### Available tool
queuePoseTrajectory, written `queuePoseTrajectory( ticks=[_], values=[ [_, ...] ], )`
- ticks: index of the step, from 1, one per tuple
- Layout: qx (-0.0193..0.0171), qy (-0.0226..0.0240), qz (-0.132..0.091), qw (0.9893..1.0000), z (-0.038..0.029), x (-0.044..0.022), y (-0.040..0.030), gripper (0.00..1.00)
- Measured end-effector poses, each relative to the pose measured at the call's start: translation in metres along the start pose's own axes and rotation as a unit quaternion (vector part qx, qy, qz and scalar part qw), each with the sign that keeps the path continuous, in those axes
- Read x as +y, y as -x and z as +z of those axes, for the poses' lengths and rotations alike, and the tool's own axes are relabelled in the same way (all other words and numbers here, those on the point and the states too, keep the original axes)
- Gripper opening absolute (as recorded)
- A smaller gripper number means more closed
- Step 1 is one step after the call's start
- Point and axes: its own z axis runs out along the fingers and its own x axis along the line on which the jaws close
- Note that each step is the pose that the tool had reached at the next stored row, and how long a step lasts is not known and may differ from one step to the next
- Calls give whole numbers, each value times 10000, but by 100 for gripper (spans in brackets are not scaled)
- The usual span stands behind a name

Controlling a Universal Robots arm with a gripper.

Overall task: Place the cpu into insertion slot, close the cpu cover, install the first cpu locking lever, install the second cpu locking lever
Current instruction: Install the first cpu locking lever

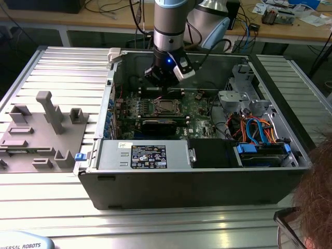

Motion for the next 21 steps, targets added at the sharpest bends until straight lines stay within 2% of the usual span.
queuePoseTrajectory(
  ticks=[4,11,21],
  values=[
    [0,1,-8,10000,17,32,2,11],
    [1,-6,-9,10000,62,28,22,11],
    [4,-52,-10,10000,176,15,113,11]
  ],
)
